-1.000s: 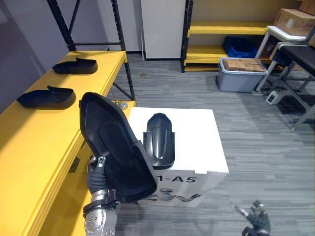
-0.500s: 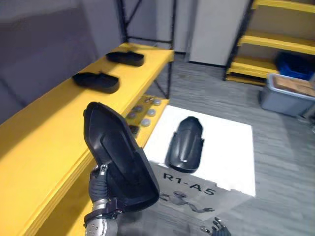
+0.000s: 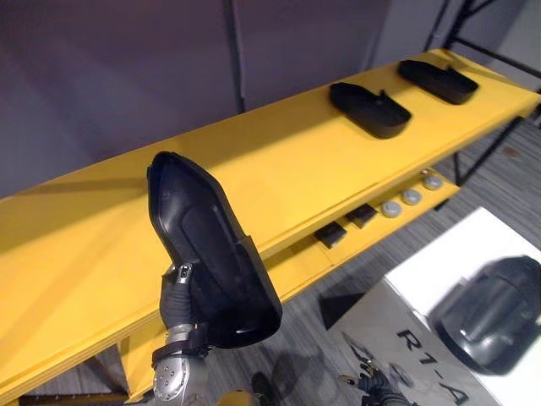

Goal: Walk over and take plastic housings, then place them on the shelf

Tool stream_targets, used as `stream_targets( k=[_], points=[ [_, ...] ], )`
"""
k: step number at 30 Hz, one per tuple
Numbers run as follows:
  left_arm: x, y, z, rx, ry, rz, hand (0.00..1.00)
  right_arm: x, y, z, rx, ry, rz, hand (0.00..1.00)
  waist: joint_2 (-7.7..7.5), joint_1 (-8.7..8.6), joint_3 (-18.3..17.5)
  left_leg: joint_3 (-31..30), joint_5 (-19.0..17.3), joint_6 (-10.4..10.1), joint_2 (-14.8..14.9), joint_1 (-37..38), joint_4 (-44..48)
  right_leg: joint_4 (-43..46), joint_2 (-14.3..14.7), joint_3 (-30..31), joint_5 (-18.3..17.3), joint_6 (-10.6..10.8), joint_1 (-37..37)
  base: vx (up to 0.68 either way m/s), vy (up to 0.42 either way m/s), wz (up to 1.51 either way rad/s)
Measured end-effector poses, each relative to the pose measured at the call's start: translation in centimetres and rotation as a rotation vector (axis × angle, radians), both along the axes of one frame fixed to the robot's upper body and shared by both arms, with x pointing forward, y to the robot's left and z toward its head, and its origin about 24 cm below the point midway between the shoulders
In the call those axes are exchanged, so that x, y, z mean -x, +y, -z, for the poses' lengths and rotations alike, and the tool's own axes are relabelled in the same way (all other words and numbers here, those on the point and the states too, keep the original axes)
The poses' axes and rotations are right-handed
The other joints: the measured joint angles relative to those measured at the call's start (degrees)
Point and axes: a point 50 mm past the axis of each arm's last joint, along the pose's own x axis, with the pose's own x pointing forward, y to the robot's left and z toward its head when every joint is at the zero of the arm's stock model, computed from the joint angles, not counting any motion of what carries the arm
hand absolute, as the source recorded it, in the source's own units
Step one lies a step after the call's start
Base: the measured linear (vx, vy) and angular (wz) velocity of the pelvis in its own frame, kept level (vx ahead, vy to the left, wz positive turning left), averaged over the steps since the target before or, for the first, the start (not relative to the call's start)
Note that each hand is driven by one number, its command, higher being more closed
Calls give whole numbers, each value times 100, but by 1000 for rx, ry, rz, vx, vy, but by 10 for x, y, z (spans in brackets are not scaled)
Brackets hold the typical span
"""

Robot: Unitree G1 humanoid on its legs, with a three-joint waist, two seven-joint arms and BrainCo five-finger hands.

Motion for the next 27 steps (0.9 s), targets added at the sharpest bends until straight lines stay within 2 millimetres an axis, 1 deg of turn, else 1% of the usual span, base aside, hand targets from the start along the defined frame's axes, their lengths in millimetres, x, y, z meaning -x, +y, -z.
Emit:
stream_targets(
  k=[1,2,3,4,5,6,7,8,9,10,11,12,13,14,15,16,18,20,21,22,23,24,25,26,27],
  points=[
    [0,-1,1,-2,9,6,100,-4,-2,-3,21,-13,-21,0,51,-9,27,-60,-7,1,-13,104,-86,724,-256,29,8,-19,-162,72,141,21],
    [-1,-1,0,-23,8,14,100,-6,-4,-4,31,-22,-29,0,94,-66,53,-186,-27,19,-15,189,-156,1610,-529,307,57,-244,-438,53,121,31],
    [-2,-3,0,-35,6,24,100,-7,-4,-5,32,-25,-29,0,127,-134,77,-266,-56,-36,-16,222,-192,2002,-583,683,15,-428,-649,30,99,56],
    [-5,-3,-1,-71,5,39,100,-7,-4,-5,33,-26,-29,0,156,-239,101,-441,-22,-82,-16,285,-280,2378,-367,1717,-258,-352,-1104,22,23,73],
    [-8,-3,-3,-108,1,54,100,-6,-5,-5,36,-25,-25,0,164,-340,107,-608,4,-120,-20,322,-339,2346,69,2847,-592,-213,-1584,22,23,66],
    [-9,-3,-3,-114,-1,54,100,-5,-5,-4,37,-22,-23,0,166,-350,108,-655,8,-125,-33,322,-340,2283,171,3062,-643,-203,-1670,38,-39,66],
    [-13,-4,-3,-118,-6,58,100,-1,-5,-3,38,-12,-19,0,168,-427,110,-840,17,-128,-92,330,-342,1933,494,3789,-721,-117,-1908,43,-86,80],
    [-17,-7,-4,-123,-10,68,100,4,-6,-1,37,1,-11,0,170,-520,109,-1041,38,-132,-184,323,-341,1532,773,4509,-734,-81,-2047,57,-114,97],
    [-19,-8,-4,-129,-11,74,100,4,-7,-2,36,-5,0,0,149,-565,105,-1164,45,-129,-240,317,-334,1329,869,4791,-729,-77,-2085,48,-141,117],
    [-22,-14,-3,-129,-11,101,100,9,-11,-2,46,2,12,0,96,-590,70,-1393,48,-124,-380,328,-314,984,892,5062,-687,-112,-2100,70,-161,113],
    [-23,-21,-2,-118,-12,125,100,17,-12,0,45,20,28,0,38,-545,40,-1572,40,-128,-520,380,-313,756,794,4998,-503,-151,-2052,81,-175,113],
    [-23,-25,-1,-107,-8,133,100,20,-14,0,47,24,40,0,67,-535,32,-1650,16,-135,-525,415,-304,716,752,4915,-432,-83,-1946,140,-177,83],
    [-20,-31,1,-89,0,135,100,24,-16,1,50,29,50,0,135,-412,-22,-1634,-66,-224,-407,433,-282,455,797,4719,-364,-62,-1758,126,-133,48],
    [-20,-32,1,-85,1,133,100,24,-15,1,48,29,50,0,165,-373,-46,-1604,-121,-272,-335,432,-235,330,832,4636,-309,-85,-1660,167,-159,51],
    [-21,-34,0,-79,-4,134,100,24,-7,2,26,28,53,0,148,-350,-79,-1361,-216,-406,-115,418,-75,102,885,4421,-245,-107,-1432,150,-175,63],
    [-22,-38,-1,-72,-11,143,100,26,-3,3,14,30,57,0,113,-347,-109,-1221,-234,-494,37,424,56,-8,922,4225,-241,-115,-1249,157,-203,64],
    [-24,-47,-3,-58,-23,175,100,28,-2,4,10,35,60,0,88,-260,-150,-1308,-238,-515,88,422,129,-110,960,4054,-242,-117,-1102,100,-129,43],
    [-27,-53,-6,-54,-39,205,100,30,2,5,-7,38,84,0,49,-253,-176,-1417,-253,-582,53,417,46,-241,946,3924,-242,-117,-1007,84,-43,35],
    [-28,-54,-7,-56,-42,208,100,33,3,6,-15,43,102,0,15,-271,-189,-1298,-336,-596,74,429,19,-291,914,3851,-242,-117,-964,66,-2,31],
    [-30,-55,-7,-58,-44,214,100,36,6,6,-29,43,126,0,-43,-292,-234,-753,-460,-656,235,440,72,-326,867,3770,-241,-117,-940,84,2,53],
    [-37,-60,-9,-58,-53,235,100,38,5,5,-32,38,152,0,-74,-361,-255,-93,-373,-716,458,460,171,-324,811,3607,-243,-115,-881,84,-8,61],
    [-40,-64,-10,-61,-58,252,100,38,4,5,-29,38,155,0,-71,-395,-257,-48,-254,-644,451,469,170,-322,789,3530,-247,-109,-840,106,49,59],
    [-44,-68,-12,-69,-66,271,100,39,4,6,-27,43,150,0,-95,-401,-308,-99,-212,-593,374,525,127,-318,742,3483,-247,-108,-806,83,91,42],
    [-47,-70,-12,-78,-67,280,100,43,8,7,-39,54,155,0,-188,-405,-369,-171,-203,-578,319,512,126,-332,704,3484,-246,-109,-767,68,106,32],
    [-49,-71,-12,-85,-65,283,100,44,9,7,-42,56,156,0,-220,-406,-389,-197,-199,-572,298,509,116,-342,691,3485,-246,-109,-755,40,64,25]
  ],
)
